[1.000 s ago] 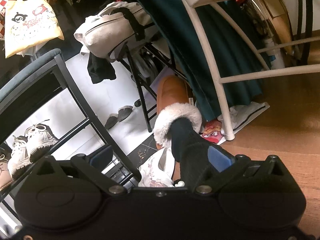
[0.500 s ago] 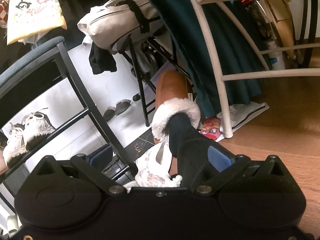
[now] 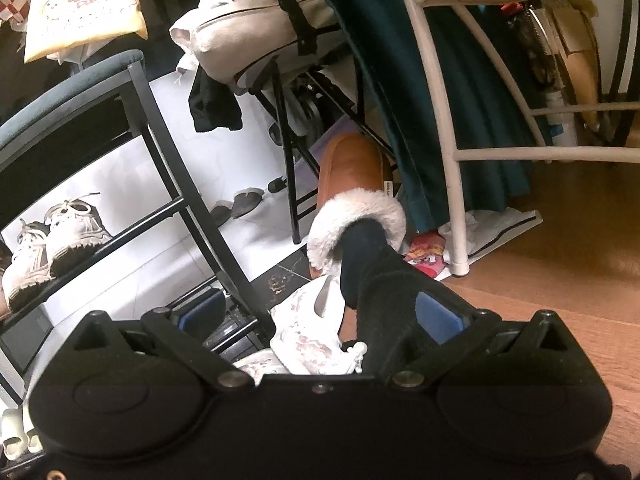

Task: Organize scattered shoes

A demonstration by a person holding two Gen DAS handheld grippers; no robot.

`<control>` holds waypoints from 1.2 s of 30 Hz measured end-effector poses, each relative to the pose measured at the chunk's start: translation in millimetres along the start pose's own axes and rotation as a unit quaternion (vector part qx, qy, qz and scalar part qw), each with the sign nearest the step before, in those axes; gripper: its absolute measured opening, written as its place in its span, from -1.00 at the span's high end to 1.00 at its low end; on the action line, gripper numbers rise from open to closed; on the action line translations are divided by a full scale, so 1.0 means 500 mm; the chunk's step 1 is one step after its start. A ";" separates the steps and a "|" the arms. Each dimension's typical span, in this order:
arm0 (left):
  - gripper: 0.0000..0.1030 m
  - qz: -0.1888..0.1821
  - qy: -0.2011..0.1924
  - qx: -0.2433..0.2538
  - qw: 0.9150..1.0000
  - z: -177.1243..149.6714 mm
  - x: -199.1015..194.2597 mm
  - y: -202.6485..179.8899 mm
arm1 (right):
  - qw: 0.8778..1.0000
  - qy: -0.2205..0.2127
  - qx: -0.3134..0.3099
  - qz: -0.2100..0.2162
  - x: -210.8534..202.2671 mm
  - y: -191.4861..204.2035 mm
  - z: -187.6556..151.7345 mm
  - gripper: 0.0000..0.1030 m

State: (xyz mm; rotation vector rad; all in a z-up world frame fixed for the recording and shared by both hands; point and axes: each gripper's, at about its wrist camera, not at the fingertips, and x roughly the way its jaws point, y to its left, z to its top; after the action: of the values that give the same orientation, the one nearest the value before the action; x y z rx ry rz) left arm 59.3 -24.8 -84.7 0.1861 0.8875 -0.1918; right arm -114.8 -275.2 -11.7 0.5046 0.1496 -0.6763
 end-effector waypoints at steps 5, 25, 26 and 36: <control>-0.24 -0.048 -0.016 0.018 0.999 -0.022 -0.037 -0.015 | 1.000 0.010 -0.002 0.007 0.006 0.001 -0.003 -1.00; -0.87 -0.052 -0.193 -0.218 0.955 -0.139 -0.379 0.342 | 0.923 0.147 -0.277 0.221 -0.007 0.186 -0.120 -1.00; -0.89 -0.051 -0.199 -0.226 0.952 -0.146 -0.395 0.360 | 0.908 0.153 -0.305 0.243 -0.013 0.207 -0.135 -1.00; -0.99 -0.001 -0.170 -0.192 0.967 -0.235 -0.427 0.474 | 0.807 0.223 -0.455 0.303 -0.021 0.346 -0.321 -1.00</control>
State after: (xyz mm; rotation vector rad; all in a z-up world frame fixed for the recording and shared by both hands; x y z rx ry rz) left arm -103.0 251.2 29.2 -0.2062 0.5683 -0.0473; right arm -9.0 -75.0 -79.3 -0.2487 0.6891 0.2006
